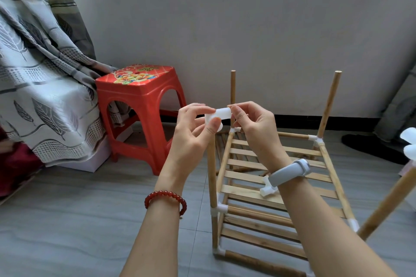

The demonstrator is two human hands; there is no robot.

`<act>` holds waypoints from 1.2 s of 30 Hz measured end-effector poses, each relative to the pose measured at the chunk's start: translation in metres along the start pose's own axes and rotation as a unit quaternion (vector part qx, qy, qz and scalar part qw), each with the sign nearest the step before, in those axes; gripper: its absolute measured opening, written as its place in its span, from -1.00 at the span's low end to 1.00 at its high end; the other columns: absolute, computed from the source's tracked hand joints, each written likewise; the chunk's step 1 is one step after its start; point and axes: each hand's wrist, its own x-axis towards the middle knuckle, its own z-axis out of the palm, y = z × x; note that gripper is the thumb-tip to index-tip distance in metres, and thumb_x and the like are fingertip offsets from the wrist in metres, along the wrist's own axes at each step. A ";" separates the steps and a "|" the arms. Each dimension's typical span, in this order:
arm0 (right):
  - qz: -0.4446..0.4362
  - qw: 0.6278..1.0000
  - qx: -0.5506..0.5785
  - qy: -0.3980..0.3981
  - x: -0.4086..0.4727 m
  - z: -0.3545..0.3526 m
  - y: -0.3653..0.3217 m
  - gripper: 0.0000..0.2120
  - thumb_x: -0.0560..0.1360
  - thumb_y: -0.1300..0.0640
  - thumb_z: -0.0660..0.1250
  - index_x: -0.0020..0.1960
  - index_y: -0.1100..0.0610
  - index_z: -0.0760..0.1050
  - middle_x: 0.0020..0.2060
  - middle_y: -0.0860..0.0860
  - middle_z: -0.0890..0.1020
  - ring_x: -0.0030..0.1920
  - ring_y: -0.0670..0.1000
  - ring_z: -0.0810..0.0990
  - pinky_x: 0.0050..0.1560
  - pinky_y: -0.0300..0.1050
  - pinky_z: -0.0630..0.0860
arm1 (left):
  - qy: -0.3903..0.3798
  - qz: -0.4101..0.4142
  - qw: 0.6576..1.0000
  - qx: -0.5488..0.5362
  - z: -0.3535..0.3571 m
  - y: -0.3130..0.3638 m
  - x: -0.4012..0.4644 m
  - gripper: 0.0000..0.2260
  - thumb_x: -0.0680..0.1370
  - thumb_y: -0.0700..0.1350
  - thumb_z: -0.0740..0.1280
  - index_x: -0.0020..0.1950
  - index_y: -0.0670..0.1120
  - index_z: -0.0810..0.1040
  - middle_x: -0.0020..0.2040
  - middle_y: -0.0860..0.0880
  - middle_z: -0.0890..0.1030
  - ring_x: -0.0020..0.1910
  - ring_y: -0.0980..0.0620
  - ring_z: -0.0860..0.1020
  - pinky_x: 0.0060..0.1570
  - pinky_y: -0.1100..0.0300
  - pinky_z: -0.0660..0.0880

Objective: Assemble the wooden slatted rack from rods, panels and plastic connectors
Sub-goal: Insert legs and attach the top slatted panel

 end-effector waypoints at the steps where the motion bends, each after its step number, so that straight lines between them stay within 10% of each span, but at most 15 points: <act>1: 0.002 1.000 0.004 -0.012 0.000 0.000 0.001 -0.88 0.57 0.22 0.22 -0.03 0.11 0.53 -0.25 -0.04 0.57 -0.24 -0.11 0.53 -0.21 -0.35 0.49 | 0.002 0.002 1.000 -0.004 0.002 -0.001 0.000 -0.78 0.44 0.02 0.31 0.04 0.01 0.48 0.28 0.06 0.42 0.06 0.01 0.60 0.01 0.25 0.55; 8: 0.041 0.999 -0.009 -0.029 -0.005 0.001 0.020 -0.75 0.60 0.27 0.13 0.12 -0.01 0.46 -0.06 -0.02 0.59 -0.07 -0.05 0.58 -0.01 -0.16 0.55 | 0.156 0.095 0.977 0.105 0.026 -0.020 -0.005 -0.64 0.51 0.09 0.32 0.11 -0.18 0.50 0.17 0.02 0.55 0.03 -0.04 0.60 -0.05 -0.06 0.57; 19: 0.186 0.969 -0.158 0.035 -0.029 -0.027 0.082 -0.73 0.59 0.27 0.06 0.15 0.14 0.50 0.00 0.07 0.59 -0.10 0.01 0.53 -0.14 -0.19 0.50 | 0.280 0.183 0.876 0.348 0.042 -0.037 -0.006 -0.62 0.53 0.12 0.22 0.02 -0.15 0.64 0.02 -0.03 0.66 -0.12 -0.03 0.63 0.06 0.11 0.38; 22: 0.207 0.907 -0.366 0.015 -0.050 -0.051 0.107 -0.67 0.56 0.24 0.09 0.26 0.07 0.46 0.18 0.09 0.52 0.19 0.11 0.43 0.19 0.09 0.40 | 0.252 0.178 0.909 0.279 0.044 -0.031 -0.014 -0.62 0.51 0.08 0.27 0.07 -0.21 0.61 0.09 -0.08 0.63 -0.04 -0.03 0.62 -0.04 0.07 0.55; 28: 0.267 0.748 -0.531 -0.295 -0.086 -0.083 0.150 -0.41 0.51 0.12 0.16 0.47 -0.21 0.08 0.48 -0.03 0.08 0.47 0.12 0.01 0.39 0.33 0.03 | 0.090 0.083 0.979 0.161 0.033 -0.018 -0.021 -0.41 0.52 0.10 0.30 0.46 -0.08 0.22 0.32 0.10 0.35 0.25 -0.04 0.48 0.13 -0.04 0.52; 31: 0.235 0.738 -0.569 -0.276 -0.090 -0.081 0.157 -0.55 0.53 0.08 0.18 0.37 -0.18 0.21 0.37 0.03 0.26 0.37 0.12 0.20 0.35 0.24 0.16 | 0.009 -0.015 0.990 0.143 0.028 -0.021 -0.024 -0.39 0.57 -0.05 0.27 0.52 -0.01 0.02 0.10 0.13 0.52 -0.04 0.19 0.55 0.02 0.24 0.52; 36: 0.165 0.756 -0.592 -0.226 -0.084 -0.070 0.154 -0.69 0.59 0.02 0.14 0.32 -0.10 0.31 0.24 0.04 0.38 0.28 0.09 0.33 0.38 0.22 0.12 | -0.145 -0.122 0.967 0.173 -0.002 -0.023 -0.017 -0.81 0.59 -0.21 0.23 0.02 0.10 0.48 -0.01 0.14 0.61 0.01 0.24 0.57 0.05 0.29 0.44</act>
